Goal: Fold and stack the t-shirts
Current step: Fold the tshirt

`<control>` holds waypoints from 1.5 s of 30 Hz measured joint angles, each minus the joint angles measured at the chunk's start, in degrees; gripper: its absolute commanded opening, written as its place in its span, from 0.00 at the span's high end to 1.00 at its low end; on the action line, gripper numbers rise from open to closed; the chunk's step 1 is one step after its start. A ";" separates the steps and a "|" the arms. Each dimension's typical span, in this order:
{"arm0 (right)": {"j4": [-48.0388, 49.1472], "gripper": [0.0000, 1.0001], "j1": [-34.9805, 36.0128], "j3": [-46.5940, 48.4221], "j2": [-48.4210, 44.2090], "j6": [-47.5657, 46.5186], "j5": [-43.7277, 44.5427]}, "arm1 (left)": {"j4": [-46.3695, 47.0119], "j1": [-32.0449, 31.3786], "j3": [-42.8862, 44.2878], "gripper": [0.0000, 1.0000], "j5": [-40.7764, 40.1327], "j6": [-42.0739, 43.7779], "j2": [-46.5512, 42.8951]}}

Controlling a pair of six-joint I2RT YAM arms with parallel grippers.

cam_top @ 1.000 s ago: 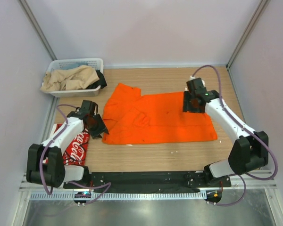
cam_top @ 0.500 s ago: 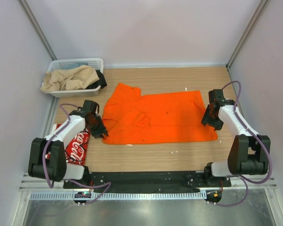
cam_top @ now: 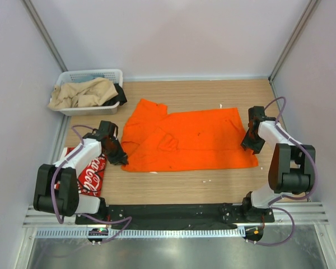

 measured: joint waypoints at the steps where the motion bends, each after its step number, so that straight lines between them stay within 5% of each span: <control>1: 0.13 0.58 -0.11 0.17 0.48 0.31 0.09 | 0.00 0.00 -0.11 0.76 0.11 0.00 -0.11; 8: 1.27 0.63 -0.63 1.05 1.92 2.05 0.22 | 0.07 0.00 -0.20 0.62 0.68 -0.74 -2.12; 19: 2.05 0.64 2.64 3.96 2.23 2.89 -5.25 | 0.31 0.00 -0.17 0.70 1.31 -0.83 -1.84; 27: 4.46 0.67 8.24 12.13 9.35 2.95 -9.25 | 0.09 0.00 -0.20 0.65 0.76 -1.05 -0.20; 32: 5.92 0.69 8.55 14.32 13.33 2.89 -9.31 | -0.09 0.00 -0.22 0.81 -0.09 -1.36 -0.52; 35: 6.23 0.74 8.44 14.34 16.22 2.93 -8.68 | -0.35 0.00 -0.33 1.00 -0.50 -1.42 -0.33; 45: 6.45 0.77 7.17 14.51 17.99 5.22 -6.40 | -3.82 0.00 -0.79 1.00 -2.58 -4.37 -1.51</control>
